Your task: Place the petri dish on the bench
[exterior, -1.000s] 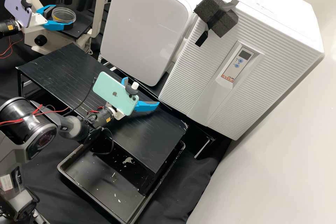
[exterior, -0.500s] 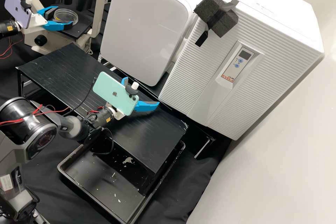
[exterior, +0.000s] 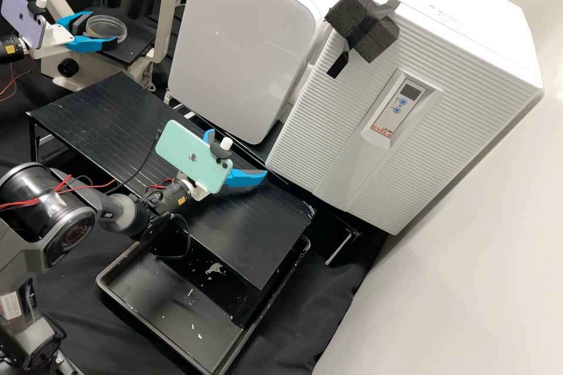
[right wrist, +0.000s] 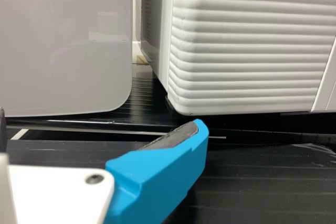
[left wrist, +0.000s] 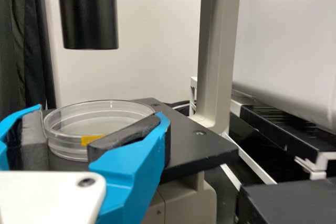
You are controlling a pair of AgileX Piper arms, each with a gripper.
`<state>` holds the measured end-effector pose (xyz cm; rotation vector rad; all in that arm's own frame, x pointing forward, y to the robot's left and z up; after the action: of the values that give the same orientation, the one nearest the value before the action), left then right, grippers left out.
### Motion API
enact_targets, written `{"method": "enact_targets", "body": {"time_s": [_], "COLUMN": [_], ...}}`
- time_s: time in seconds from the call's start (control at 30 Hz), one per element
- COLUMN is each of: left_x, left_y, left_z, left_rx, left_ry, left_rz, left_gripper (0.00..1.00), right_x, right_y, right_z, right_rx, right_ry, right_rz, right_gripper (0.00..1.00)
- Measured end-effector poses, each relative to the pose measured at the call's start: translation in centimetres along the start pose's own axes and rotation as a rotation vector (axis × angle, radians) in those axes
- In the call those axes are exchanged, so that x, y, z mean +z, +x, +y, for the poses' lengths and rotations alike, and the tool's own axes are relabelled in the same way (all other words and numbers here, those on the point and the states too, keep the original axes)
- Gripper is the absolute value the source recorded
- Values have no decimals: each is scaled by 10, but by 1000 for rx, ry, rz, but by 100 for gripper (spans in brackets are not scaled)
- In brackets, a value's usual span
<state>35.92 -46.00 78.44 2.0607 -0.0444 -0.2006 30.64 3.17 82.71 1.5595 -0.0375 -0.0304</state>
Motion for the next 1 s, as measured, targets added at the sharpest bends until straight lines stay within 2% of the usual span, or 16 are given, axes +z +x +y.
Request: {"method": "enact_targets", "body": {"time_s": [0.17, 0.3, 0.43, 0.63, 0.73, 0.87, 1.0], "left_x": [7, 16, 24, 47, 60, 83, 115], "left_y": [-22, -39, -51, -64, -69, -73, -78], "left_z": [5, 8, 11, 23, 25, 21, 12], "left_rx": [-32, -49, -57, -24, -19, -36, -72], "left_ry": [-3, -16, -12, -6, -12, -9, 20], "left_rz": [-24, -53, -93, -173, -221, -306, -445], "left_gripper": [0, 0, 0, 0, 0, 0, 0], "right_x": [0, 0, 0, 0, 0, 0, 0], "right_y": [0, 0, 0, 0, 0, 0, 0], "right_z": [0, 0, 0, 0, 0, 0, 0], "right_rx": [0, 0, 0, 0, 0, 0, 0], "right_ry": [0, 0, 0, 0, 0, 0, 0], "right_rz": [0, 0, 0, 0, 0, 0, 0], "right_gripper": [100, 100, 100, 100, 100, 100, 100]}}
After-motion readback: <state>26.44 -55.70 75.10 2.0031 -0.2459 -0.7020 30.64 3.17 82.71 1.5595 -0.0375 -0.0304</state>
